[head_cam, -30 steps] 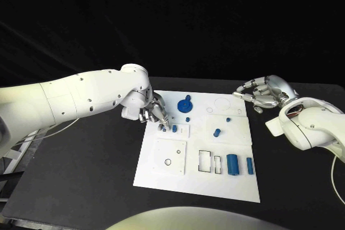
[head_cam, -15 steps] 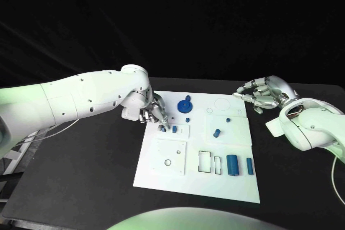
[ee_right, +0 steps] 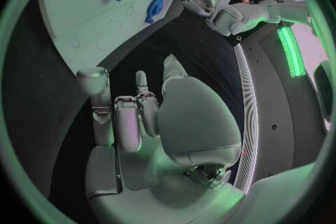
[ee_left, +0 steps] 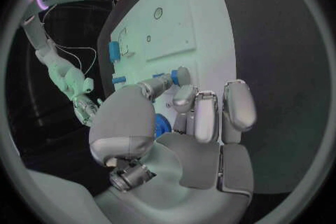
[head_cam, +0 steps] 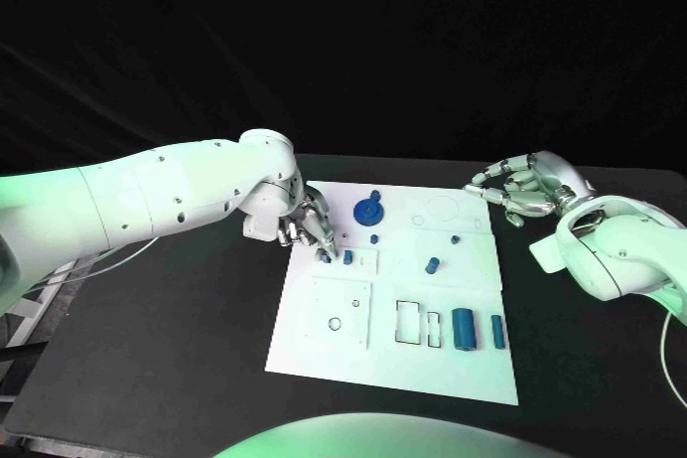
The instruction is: Assemble the parts on the task board
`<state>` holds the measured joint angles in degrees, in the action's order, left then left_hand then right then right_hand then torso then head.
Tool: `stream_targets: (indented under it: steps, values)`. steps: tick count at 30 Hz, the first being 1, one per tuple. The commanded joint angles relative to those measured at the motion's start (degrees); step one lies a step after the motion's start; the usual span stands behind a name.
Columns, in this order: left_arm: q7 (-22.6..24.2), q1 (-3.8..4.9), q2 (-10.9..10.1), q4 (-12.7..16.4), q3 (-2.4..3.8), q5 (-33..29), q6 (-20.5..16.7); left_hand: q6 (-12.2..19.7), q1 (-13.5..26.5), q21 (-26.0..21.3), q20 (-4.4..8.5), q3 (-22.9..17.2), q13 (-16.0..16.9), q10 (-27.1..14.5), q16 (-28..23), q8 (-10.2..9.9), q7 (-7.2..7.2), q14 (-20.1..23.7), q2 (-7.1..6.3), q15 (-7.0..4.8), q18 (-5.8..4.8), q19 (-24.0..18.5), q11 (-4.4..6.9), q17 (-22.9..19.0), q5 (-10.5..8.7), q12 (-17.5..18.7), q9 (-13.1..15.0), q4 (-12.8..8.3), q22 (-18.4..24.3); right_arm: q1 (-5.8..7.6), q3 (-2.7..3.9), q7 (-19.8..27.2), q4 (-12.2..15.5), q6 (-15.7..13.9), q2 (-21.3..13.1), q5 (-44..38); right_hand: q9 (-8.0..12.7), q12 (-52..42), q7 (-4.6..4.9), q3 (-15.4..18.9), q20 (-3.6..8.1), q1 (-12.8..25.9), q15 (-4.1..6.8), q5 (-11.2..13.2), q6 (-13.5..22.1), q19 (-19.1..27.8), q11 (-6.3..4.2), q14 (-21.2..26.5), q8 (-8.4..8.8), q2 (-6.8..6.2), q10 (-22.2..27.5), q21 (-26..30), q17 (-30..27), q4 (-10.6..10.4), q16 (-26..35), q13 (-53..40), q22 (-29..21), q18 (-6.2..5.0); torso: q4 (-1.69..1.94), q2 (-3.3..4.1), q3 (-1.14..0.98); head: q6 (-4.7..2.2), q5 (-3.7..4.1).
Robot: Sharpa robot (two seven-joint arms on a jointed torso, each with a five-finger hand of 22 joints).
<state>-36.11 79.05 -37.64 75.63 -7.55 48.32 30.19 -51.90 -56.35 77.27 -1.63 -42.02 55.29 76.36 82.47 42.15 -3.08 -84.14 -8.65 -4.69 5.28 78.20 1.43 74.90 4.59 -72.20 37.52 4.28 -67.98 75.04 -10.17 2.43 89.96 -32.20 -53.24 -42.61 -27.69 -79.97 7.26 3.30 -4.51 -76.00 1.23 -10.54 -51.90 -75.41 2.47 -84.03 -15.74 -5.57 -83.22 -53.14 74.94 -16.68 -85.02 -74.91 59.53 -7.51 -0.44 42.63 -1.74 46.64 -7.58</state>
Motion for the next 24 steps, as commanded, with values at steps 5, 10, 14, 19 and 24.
stream_targets:
  steps: [5, 10, 14, 19, 24]
  values:
    - [-1.03, -0.81, -0.58, 0.46, -0.53, 0.52, -1.35, 0.2, 3.51, -0.43, -0.42, 3.63, -0.13, -0.36, 0.33, -2.22, 0.01, -2.77, -2.07, 0.36, -0.29, -0.17, -0.35, 2.79, -0.52, 0.24, -0.2, 3.16, 0.13, -0.02, 0.01, 0.44, 0.01, 0.28, 0.06, -0.17, -0.05, 0.31, 0.05, 0.54, 0.01, -0.25, 0.29, 0.05, 0.47, 0.26, 0.13, -3.5, -0.29, 0.36, 0.37, 0.31, 3.84, 0.0, 0.28, -4.74, 0.04, -0.3, -0.01, 0.0, -0.05, -0.05, -0.13]
    - [-0.15, -1.22, -2.03, 1.88, -0.5, 1.36, -5.03, 0.28, 4.75, -0.66, -0.49, 8.1, -0.41, -0.6, 0.36, -2.49, -0.09, -2.74, -2.66, 0.42, -0.21, -0.25, -0.45, 2.82, -0.59, 0.38, -0.23, 5.96, 0.41, -0.02, 0.01, 0.48, 0.0, 0.27, 0.09, -0.15, -0.05, 0.31, 0.05, 0.54, 0.01, -0.25, 0.29, 0.05, 0.47, 0.26, 0.13, -3.5, -0.29, 0.36, 0.37, 0.31, 3.84, 0.0, 0.28, -4.74, 0.04, -0.3, -0.06, -0.01, -0.06, -0.13, -0.15]
    - [1.13, -1.75, -3.95, 3.61, -0.45, 2.34, -9.62, 0.59, 4.36, -0.85, -0.44, 10.44, -0.35, -0.73, 0.37, -2.64, -0.08, -2.72, -2.93, 0.37, -0.15, -0.32, -0.45, 2.83, -0.48, 0.36, -0.2, 7.33, 0.65, -0.03, 0.0, 0.5, -0.04, 0.26, 0.07, -0.14, -0.05, 0.31, 0.05, 0.54, 0.01, -0.25, 0.29, 0.05, 0.47, 0.26, 0.13, -3.5, -0.29, 0.36, 0.37, 0.31, 3.84, 0.0, 0.28, -4.74, 0.04, -0.3, -0.03, -0.04, -0.02, -0.14, 0.03]
    - [1.75, -2.06, -5.2, 4.84, -0.42, 3.18, -11.91, 0.61, 4.13, -0.91, -0.43, 10.9, -0.38, -0.77, 0.38, -2.63, -0.05, -2.72, -2.9, 0.36, -0.14, -0.35, -0.43, 2.85, -0.45, 0.36, -0.17, 7.67, 0.72, -0.03, 0.0, 0.53, -0.11, 0.27, 0.08, -0.12, -0.05, 0.35, 0.06, 0.61, 0.01, -0.21, 0.29, 0.06, 0.49, 0.31, 0.13, -3.48, -0.3, 0.36, 0.39, 0.48, 3.77, -0.02, 0.32, -4.7, -0.08, -0.33, 0.02, -0.03, 0.03, -0.2, 0.04]
    - [2.19, -2.33, -6.12, 5.98, -0.32, 3.82, -13.17, 0.6, 3.65, -0.87, -0.41, 11.42, -0.49, -0.82, 0.37, -2.57, -0.01, -2.72, -2.85, 0.34, -0.16, -0.28, -0.39, 2.83, -0.39, 0.41, -0.11, 8.0, 0.63, -0.04, 0.0, 0.55, -0.15, 0.32, 0.13, -0.09, -0.05, 0.35, 0.06, 0.61, 0.01, -0.21, 0.29, 0.06, 0.49, 0.31, 0.13, -3.48, -0.3, 0.36, 0.39, 0.48, 3.77, -0.02, 0.32, -4.7, -0.08, -0.33, -0.04, -0.01, 0.04, -0.3, -0.02]
